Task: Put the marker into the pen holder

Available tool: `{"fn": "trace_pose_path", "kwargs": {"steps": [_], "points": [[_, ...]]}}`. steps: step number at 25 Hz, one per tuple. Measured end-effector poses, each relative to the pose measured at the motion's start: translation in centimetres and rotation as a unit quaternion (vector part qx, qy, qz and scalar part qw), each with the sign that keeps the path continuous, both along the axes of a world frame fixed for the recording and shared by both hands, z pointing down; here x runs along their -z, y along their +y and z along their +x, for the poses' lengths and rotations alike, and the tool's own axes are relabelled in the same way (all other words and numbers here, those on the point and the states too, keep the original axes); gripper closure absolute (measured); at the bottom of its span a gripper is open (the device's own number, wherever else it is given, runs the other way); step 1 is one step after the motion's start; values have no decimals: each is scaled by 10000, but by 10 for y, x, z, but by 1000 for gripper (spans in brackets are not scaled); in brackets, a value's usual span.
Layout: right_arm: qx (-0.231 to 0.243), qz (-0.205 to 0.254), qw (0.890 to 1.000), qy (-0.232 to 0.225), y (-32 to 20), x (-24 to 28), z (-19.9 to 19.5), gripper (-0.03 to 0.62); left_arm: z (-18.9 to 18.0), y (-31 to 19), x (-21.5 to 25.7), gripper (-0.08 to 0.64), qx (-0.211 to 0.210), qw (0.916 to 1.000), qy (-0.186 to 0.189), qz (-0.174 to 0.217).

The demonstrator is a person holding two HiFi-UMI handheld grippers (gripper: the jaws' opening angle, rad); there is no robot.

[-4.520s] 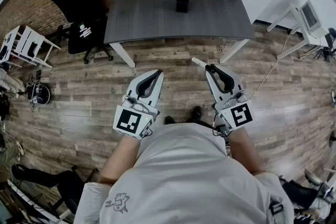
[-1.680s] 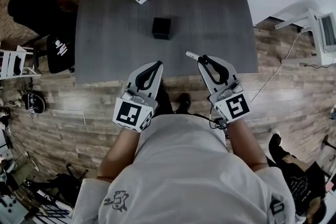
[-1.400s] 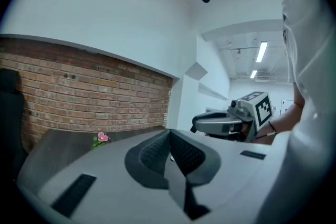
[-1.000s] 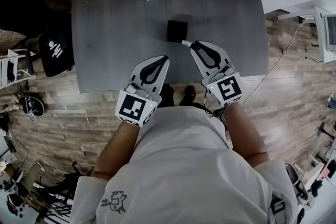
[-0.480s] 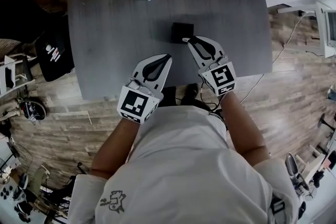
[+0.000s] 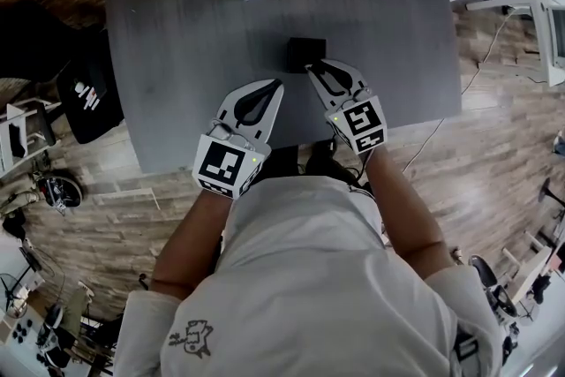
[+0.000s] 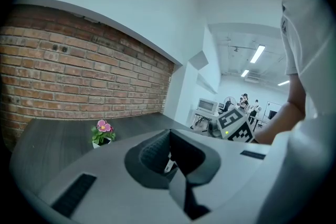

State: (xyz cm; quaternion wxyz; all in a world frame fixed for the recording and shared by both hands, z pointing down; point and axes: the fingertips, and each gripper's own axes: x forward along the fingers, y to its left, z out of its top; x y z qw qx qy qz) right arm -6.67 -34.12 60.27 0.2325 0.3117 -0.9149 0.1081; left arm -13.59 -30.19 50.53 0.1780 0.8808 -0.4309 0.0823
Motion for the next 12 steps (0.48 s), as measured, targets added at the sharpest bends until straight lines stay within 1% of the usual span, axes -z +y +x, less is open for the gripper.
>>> {"fn": "trace_pose_path", "kwargs": {"steps": [2,5,12], "points": [[-7,-7,10000,-17,-1,0,0,489,0,-2,-1,549,10,10000,8,-20],[24,-21,10000,-80,1,2,0,435,1,-2,-2,549,35,10000,27,-14],[157,151,9997,-108,7,20,-1,428,2,4,6,549,117,9999,37,55]]}}
